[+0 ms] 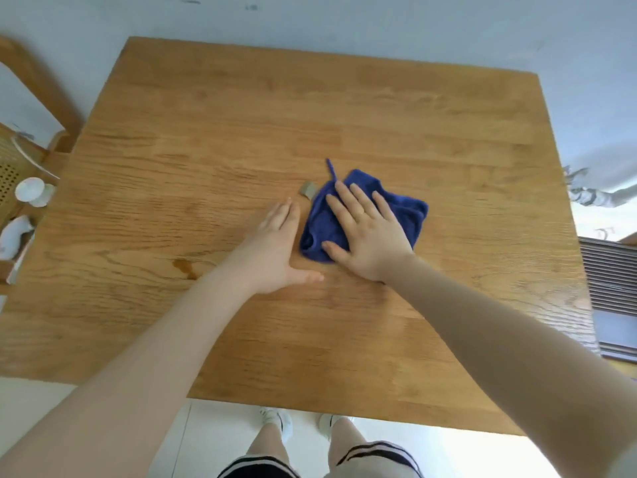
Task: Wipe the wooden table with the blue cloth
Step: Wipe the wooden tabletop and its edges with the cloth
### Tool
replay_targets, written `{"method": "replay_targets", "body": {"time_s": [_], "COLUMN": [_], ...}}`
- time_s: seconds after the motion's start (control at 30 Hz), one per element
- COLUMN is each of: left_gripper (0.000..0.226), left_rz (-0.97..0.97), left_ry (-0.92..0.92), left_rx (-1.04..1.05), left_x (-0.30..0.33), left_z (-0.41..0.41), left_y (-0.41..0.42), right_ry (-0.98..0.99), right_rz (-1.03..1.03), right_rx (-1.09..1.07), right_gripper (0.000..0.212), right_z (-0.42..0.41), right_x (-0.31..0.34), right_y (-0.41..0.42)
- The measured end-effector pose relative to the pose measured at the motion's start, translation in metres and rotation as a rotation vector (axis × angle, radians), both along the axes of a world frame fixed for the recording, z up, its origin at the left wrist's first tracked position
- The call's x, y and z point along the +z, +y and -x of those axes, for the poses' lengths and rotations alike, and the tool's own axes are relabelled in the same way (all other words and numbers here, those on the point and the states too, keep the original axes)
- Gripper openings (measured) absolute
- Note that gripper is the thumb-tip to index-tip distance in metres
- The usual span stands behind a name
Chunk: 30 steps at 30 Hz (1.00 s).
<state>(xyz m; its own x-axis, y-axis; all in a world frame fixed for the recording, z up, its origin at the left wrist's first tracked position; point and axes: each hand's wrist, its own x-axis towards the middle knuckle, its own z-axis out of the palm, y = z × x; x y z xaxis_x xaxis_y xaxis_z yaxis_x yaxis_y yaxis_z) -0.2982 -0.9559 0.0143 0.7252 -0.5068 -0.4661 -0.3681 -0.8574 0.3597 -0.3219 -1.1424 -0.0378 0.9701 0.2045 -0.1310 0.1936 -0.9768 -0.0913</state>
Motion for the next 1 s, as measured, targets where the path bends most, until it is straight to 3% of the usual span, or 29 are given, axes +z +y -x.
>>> {"method": "replay_targets", "body": {"time_s": [0.17,0.27,0.43,0.6,0.73,0.9,1.0], "left_gripper": [0.13,0.133,0.141,0.138,0.132,0.133,0.134], "left_rz": [-0.171,-0.239,-0.314,-0.336,-0.351,-0.346,-0.307], "left_ry": [0.01,-0.006,-0.064,-0.048,-0.07,-0.188,-0.178], "left_rx": [0.026,0.029,0.06,0.069,0.056,-0.045,-0.041], "left_x": [-0.002,-0.003,-0.01,-0.01,-0.01,-0.011,-0.014], "left_z": [0.01,0.015,0.023,0.023,0.028,0.026,0.022], "left_y": [-0.015,-0.024,-0.036,-0.043,-0.041,-0.045,-0.045], "right_ry": [0.056,0.03,0.064,0.056,0.075,0.029,0.003], "right_rz": [-0.025,-0.035,0.0,-0.064,-0.076,-0.058,-0.036], "right_rx": [-0.313,-0.186,0.134,-0.205,-0.29,-0.161,-0.126], "right_gripper": [0.079,0.083,0.069,0.056,0.058,0.063,0.06], "right_z": [-0.029,0.012,0.048,-0.02,-0.019,0.049,0.047], "right_x": [0.002,0.001,0.001,0.001,0.004,0.001,0.0], "right_y": [-0.029,-0.027,-0.03,-0.051,-0.046,-0.023,-0.027]}}
